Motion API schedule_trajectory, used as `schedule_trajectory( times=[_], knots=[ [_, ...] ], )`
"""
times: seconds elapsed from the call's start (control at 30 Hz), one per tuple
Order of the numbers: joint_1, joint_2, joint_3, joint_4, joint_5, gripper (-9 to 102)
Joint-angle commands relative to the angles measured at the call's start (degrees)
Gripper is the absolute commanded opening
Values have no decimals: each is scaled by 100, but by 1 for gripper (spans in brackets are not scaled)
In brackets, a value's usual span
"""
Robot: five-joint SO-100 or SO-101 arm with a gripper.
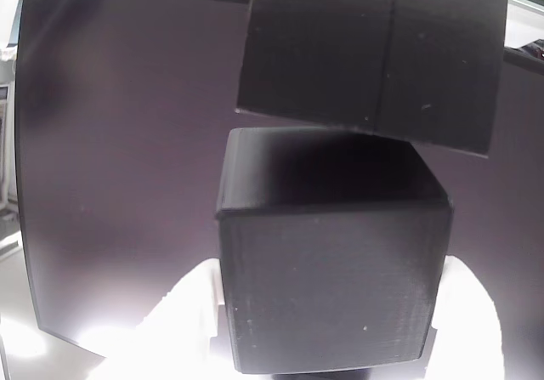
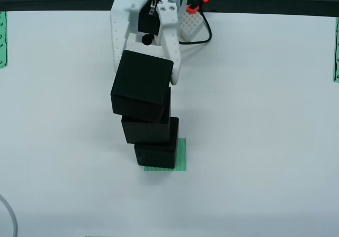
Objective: Stack 3 Blocks on the chosen place.
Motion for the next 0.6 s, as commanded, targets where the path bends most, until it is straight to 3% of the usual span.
schedule_trajectory(
  times=[0.0, 0.57],
  knots=[
    [70, -18, -18, -141, -79, 23],
    [176, -202, 185, -563, -176, 35]
  ],
)
